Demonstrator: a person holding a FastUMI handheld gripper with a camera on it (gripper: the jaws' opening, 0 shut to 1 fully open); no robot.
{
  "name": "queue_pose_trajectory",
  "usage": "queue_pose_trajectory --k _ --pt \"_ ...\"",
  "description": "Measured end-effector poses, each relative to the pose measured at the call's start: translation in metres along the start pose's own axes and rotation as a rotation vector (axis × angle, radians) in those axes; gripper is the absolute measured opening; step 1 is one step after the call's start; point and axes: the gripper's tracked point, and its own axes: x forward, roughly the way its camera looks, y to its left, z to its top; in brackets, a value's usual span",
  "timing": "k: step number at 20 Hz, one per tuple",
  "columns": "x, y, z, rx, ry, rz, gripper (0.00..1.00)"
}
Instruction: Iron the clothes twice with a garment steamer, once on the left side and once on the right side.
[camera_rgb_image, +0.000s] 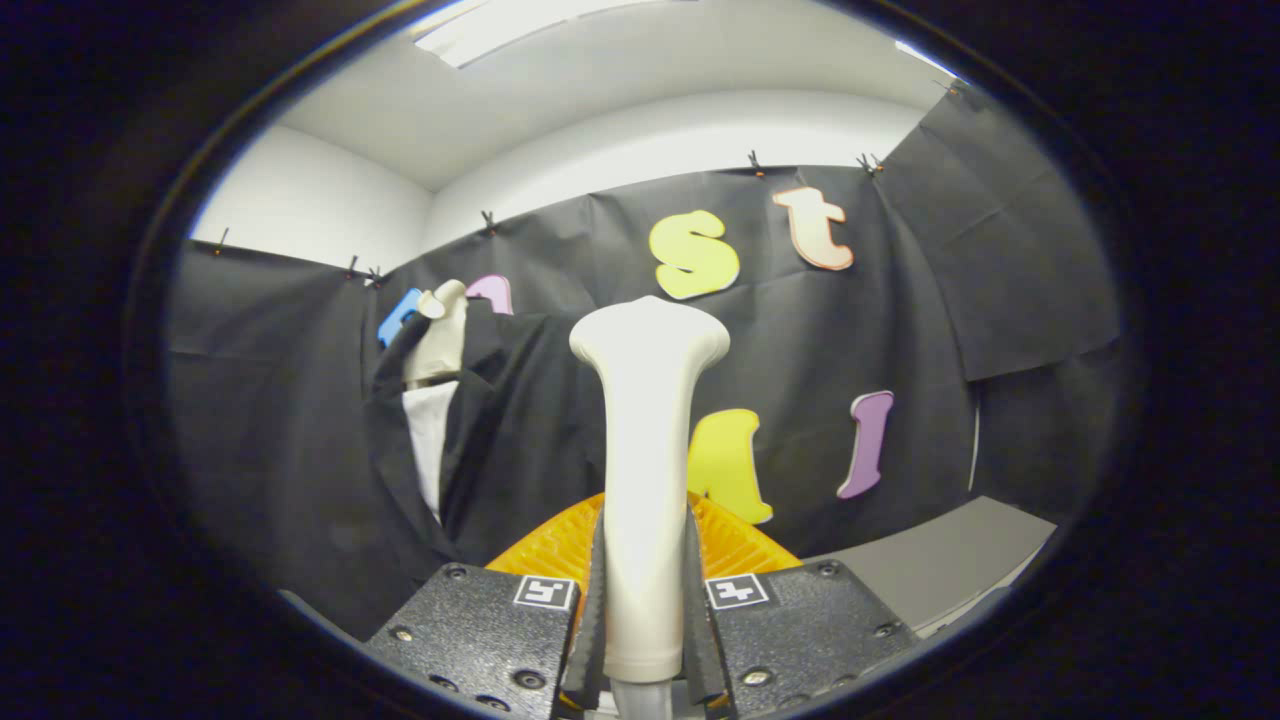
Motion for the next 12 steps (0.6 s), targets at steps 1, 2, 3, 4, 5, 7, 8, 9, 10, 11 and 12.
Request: queue_pose_trajectory --k 1,2,3,4,5,7,8,9,10,11,12 --pt "0.005 0.012 0.003 -0.009 -0.013 0.019 0.34" --pt "0.007 0.023 0.007 -0.014 -0.028 0.033 0.34" --pt "0.009 0.036 0.009 -0.025 -0.045 0.049 0.34" --pt "0.010 0.047 0.011 -0.038 -0.055 0.061 0.35" --pt "0.010 0.057 0.015 -0.040 -0.078 0.073 0.35" --pt "0.010 0.073 0.014 -0.075 -0.100 0.086 0.34" --pt "0.009 0.080 0.011 -0.090 -0.104 0.089 0.34" --pt "0.009 0.085 0.005 -0.103 -0.097 0.090 0.34" --pt "0.010 0.086 -0.004 -0.110 -0.085 0.094 0.35" --pt "0.010 0.088 -0.012 -0.112 -0.068 0.094 0.35" --pt "0.010 0.086 -0.022 -0.112 -0.044 0.090 0.35"
